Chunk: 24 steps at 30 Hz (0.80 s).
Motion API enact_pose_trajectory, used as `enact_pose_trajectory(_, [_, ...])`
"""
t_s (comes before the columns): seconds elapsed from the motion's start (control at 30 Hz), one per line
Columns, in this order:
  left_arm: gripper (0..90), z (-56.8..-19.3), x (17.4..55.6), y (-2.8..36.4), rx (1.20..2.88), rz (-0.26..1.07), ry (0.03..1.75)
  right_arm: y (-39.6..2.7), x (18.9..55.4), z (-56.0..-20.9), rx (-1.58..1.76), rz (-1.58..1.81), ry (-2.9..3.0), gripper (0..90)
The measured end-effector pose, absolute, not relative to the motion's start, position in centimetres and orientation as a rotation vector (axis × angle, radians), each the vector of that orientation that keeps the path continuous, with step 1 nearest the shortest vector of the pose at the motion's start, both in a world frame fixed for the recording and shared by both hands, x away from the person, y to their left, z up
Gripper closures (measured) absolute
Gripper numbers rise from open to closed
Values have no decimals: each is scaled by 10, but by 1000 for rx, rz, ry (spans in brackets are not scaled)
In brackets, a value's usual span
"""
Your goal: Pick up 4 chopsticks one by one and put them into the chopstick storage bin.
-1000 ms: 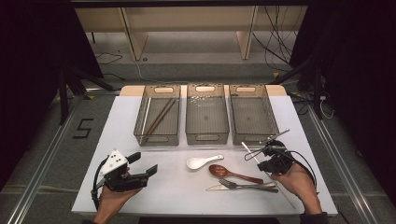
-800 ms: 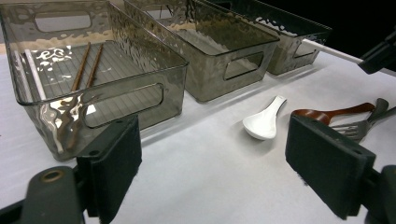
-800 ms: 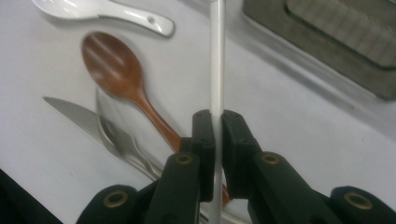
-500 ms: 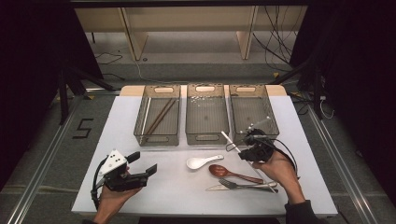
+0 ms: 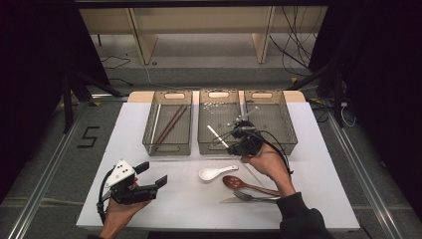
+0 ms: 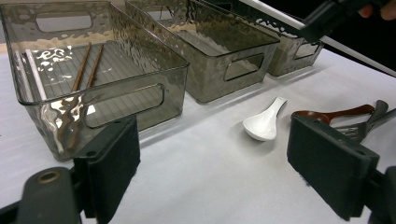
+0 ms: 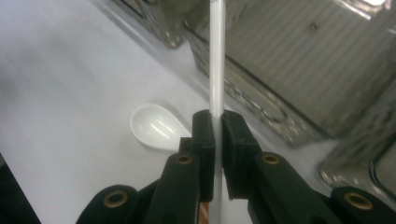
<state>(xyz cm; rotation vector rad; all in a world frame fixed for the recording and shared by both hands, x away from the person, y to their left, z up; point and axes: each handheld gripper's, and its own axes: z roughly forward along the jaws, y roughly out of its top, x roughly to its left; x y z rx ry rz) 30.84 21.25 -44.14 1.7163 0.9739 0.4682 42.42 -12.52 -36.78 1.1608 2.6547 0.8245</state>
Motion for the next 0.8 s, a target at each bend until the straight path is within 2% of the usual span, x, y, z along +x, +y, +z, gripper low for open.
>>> enact_pose_trajectory(0.4, [168,-441,308,213,1713,466,972,-89,454,-355,1120,907,2681,849])
enact_pose_trajectory(0.8, [168,-441,308,213,1713,462,970,-62,492,-347,1215,1004,2630,849])
